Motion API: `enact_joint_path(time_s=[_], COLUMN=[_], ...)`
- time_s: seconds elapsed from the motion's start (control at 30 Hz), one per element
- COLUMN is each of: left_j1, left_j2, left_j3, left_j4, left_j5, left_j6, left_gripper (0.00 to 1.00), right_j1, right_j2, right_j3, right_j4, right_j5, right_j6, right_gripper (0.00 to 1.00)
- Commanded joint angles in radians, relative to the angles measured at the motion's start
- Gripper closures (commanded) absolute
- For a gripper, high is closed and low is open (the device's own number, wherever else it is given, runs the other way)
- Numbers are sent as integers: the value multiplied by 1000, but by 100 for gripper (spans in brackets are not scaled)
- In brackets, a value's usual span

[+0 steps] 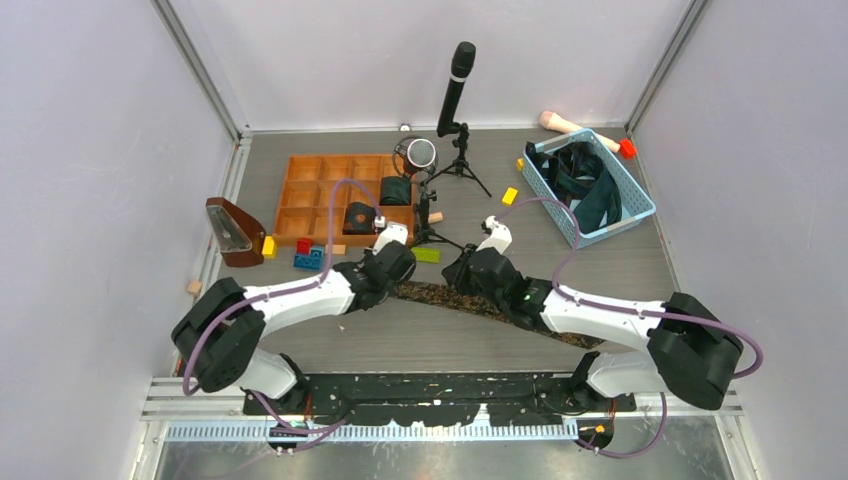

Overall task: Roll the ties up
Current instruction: Roll the tie at the center of the board.

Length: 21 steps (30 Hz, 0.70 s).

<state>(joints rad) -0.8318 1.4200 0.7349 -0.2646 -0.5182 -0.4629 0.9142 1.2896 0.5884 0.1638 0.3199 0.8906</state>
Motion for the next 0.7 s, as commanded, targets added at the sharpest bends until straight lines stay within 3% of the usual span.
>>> enact_joint_path(time_s=[0.0,0.17,0.47,0.67], left_j1=[-53,-112,-211,-253], left_j2=[64,184,324,376], left_j3=[72,149,247,289], left_j4=[-66,-133,-206,-246], left_j5=[-183,-317,-422,-445], left_j6=[28,52,56,45], left_gripper=[73,74,75,62], right_j1=[-2,-4,-8,-12], right_j2=[-57,-118,-220,-265], right_j3=[-14,-37,-32,-35], right_j4=[-33,-46,-131,-214], right_j5=[44,85,141,192], right_j6=[-13,-13,-33,-41], right_gripper=[81,80,74,71])
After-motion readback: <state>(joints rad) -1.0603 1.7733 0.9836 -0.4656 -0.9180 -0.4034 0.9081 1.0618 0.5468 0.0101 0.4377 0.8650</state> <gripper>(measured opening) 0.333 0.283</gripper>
